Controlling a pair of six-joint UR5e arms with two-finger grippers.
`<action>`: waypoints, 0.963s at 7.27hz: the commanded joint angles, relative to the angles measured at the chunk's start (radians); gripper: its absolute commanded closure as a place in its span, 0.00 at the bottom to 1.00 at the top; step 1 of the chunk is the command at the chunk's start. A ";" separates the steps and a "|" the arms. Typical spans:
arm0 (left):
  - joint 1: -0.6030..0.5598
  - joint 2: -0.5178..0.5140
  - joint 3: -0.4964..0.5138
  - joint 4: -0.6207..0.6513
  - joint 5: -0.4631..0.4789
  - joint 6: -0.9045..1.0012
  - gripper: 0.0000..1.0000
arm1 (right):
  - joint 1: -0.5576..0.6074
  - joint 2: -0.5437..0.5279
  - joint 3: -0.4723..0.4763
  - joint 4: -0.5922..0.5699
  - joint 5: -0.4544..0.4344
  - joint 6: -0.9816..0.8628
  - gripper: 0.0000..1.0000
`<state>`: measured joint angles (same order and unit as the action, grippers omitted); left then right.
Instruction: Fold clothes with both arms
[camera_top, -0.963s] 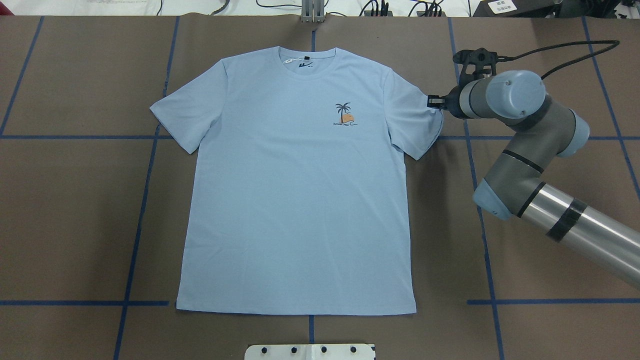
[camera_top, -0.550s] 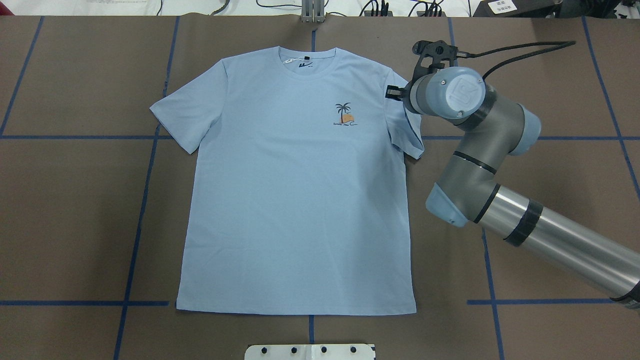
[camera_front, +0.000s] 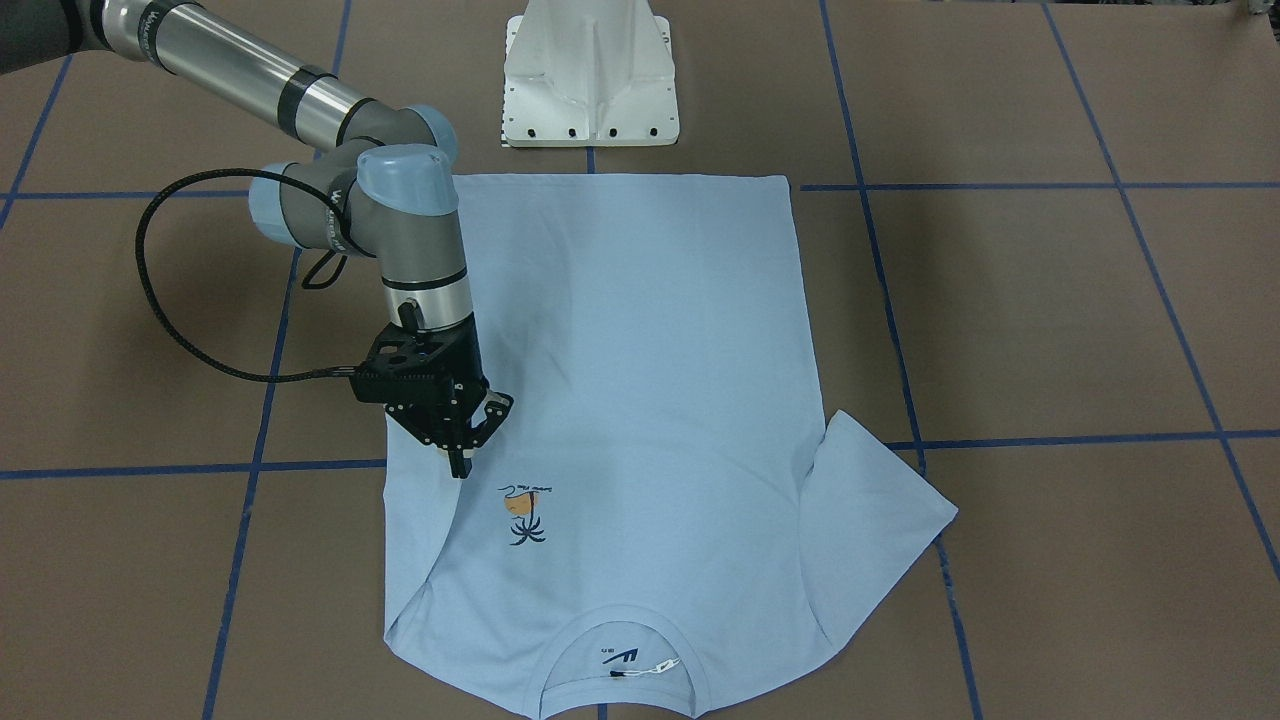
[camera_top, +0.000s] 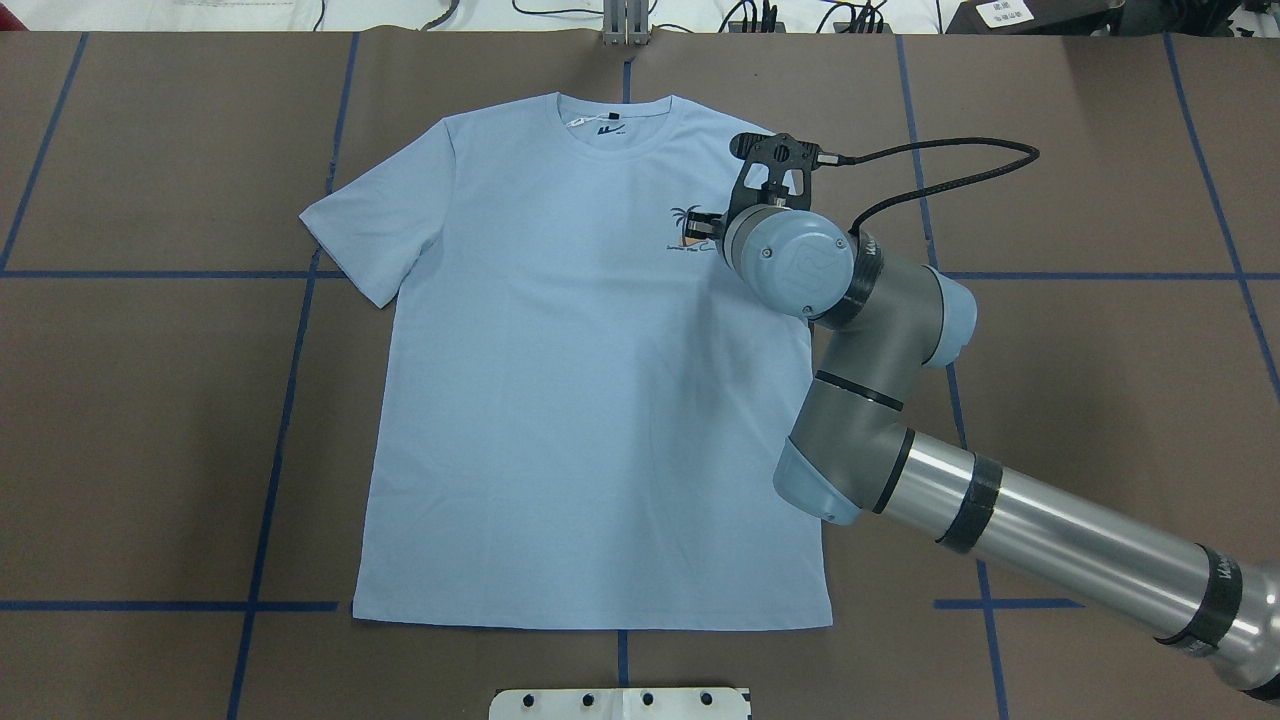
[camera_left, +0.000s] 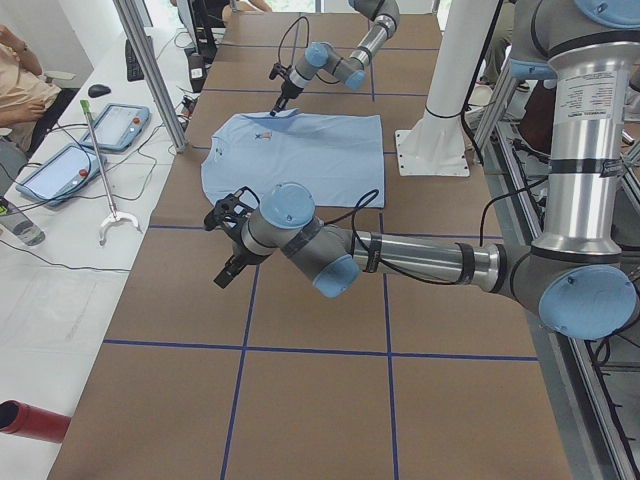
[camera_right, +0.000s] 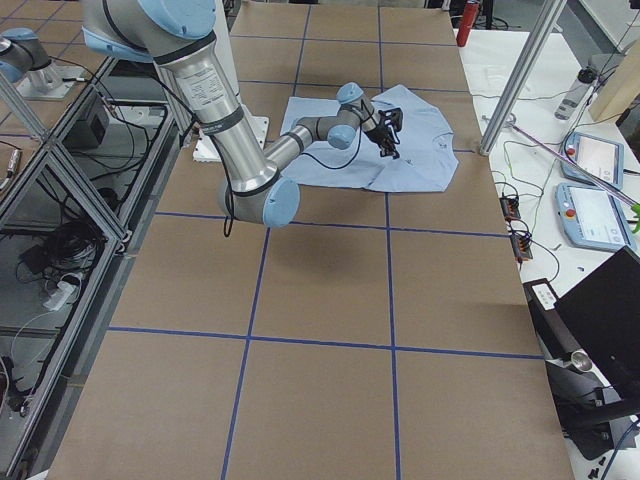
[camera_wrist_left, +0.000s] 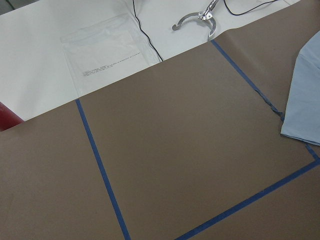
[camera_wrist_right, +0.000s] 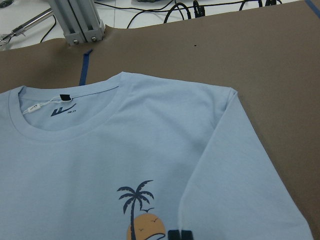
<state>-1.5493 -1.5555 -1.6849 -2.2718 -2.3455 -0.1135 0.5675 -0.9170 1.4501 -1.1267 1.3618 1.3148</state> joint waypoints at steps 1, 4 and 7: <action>0.000 0.000 0.001 0.000 0.000 0.000 0.00 | -0.020 0.013 -0.008 -0.001 -0.029 -0.003 1.00; 0.000 0.000 0.001 0.002 0.000 0.000 0.00 | -0.020 0.075 -0.115 0.001 -0.047 0.003 1.00; 0.000 0.000 0.002 0.002 0.000 0.000 0.00 | -0.018 0.075 -0.126 0.002 -0.055 0.004 1.00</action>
<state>-1.5493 -1.5554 -1.6833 -2.2703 -2.3455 -0.1135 0.5489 -0.8431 1.3283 -1.1260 1.3099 1.3186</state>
